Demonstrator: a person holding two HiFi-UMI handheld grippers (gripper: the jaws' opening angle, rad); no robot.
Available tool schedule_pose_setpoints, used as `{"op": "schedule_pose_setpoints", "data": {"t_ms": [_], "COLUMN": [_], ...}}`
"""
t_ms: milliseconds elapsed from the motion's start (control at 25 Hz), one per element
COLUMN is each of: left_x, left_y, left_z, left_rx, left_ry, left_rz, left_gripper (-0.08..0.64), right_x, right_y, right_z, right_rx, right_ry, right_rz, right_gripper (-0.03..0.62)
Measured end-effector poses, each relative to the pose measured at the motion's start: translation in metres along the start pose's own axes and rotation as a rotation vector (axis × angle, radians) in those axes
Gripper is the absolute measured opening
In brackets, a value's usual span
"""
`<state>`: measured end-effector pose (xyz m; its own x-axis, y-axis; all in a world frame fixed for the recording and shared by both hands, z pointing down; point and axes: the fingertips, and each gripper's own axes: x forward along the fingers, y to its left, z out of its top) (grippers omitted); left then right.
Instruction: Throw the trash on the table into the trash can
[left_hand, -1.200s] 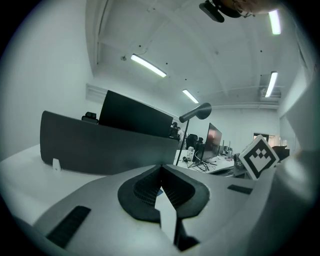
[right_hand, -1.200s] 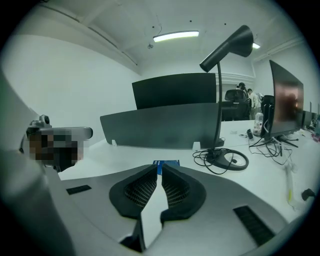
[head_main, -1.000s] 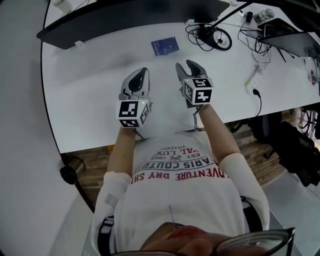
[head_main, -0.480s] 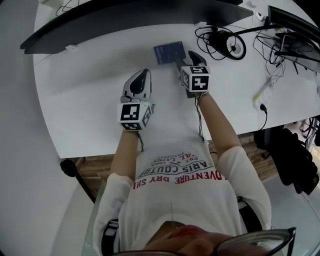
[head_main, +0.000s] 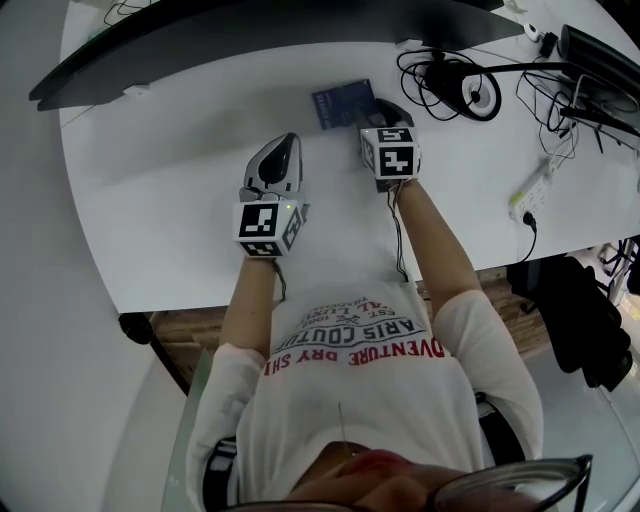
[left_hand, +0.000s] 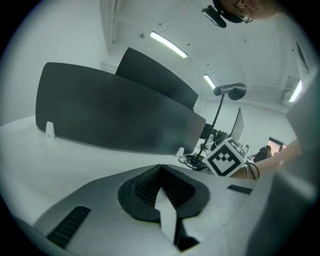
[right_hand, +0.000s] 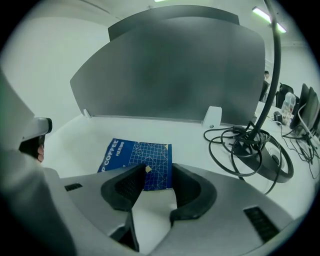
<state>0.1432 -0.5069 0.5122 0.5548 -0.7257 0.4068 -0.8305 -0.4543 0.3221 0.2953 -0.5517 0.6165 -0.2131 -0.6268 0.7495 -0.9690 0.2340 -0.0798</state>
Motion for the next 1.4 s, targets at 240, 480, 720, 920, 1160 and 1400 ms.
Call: {"op": "schedule_pose_setpoints", "data": {"t_ms": [240,480,720,920,1160,1400], "left_x": [-0.004,-0.021,-0.064,-0.114,-0.193,-0.292], "left_y": [-0.008,-0.022,-0.033,-0.035,-0.033,-0.039], "left_z": [0.001,0.007,0.004,0.003,-0.008,-0.053], "left_rx": [-0.002,0.008,0.030,0.043,0.012,-0.070], "left_ry": [-0.004,-0.019,-0.047,-0.091,-0.178,-0.256], "left_rz": [-0.012,-0.037,-0.041,0.013,0.211,0.452], "left_gripper": [0.023,0.023,0.023,0.023,0.023,0.023], "right_x": [-0.007,-0.027,-0.079,-0.124,-0.162,-0.203], "right_y": [0.003,0.010,0.053,0.112,0.188,0.268], "right_z": [-0.006,-0.021,-0.018,-0.012,-0.024,-0.061], "right_rx": [-0.095,-0.075,-0.096,-0.164,-0.300,-0.486], "right_ry": [0.037,0.053,-0.031,-0.109,-0.148,-0.151], "right_rz": [0.007,0.040,0.065,0.159,0.352,0.554], "right_gripper": [0.032,0.029,0.029,0.029,0.029,0.029]}}
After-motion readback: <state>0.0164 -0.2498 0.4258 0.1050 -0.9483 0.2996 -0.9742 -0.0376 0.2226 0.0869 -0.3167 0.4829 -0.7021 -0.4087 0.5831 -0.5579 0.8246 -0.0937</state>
